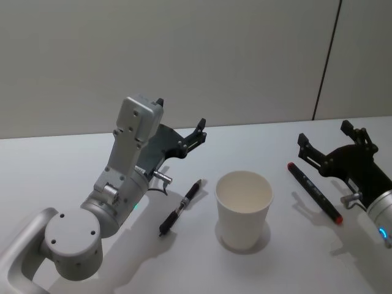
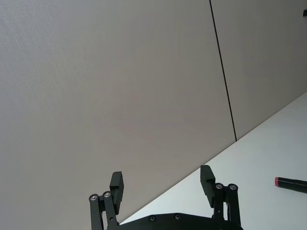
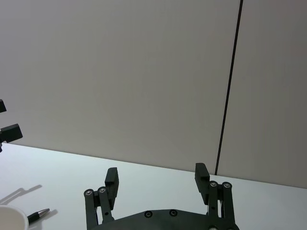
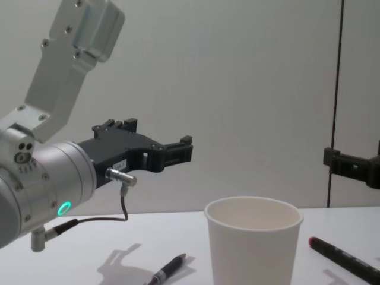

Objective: Place the pen into the pen holder.

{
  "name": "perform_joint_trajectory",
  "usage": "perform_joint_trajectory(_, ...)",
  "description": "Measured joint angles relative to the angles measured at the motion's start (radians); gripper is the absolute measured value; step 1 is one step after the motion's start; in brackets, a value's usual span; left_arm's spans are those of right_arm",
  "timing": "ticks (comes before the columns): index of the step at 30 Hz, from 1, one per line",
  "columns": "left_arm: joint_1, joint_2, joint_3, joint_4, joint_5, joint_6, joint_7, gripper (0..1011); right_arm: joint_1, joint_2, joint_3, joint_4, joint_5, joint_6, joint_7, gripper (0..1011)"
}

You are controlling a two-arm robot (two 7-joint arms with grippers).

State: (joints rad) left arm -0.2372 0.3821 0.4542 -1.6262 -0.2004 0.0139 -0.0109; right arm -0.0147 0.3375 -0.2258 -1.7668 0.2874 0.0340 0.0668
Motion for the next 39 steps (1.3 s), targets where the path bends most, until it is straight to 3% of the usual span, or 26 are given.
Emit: perform_joint_trajectory(39, 0.0, 0.0, 0.0, 0.0, 0.0, 0.0, 0.0, 1001, 0.0, 0.0, 0.0, 0.0, 0.0, 0.0, 0.0, 1001)
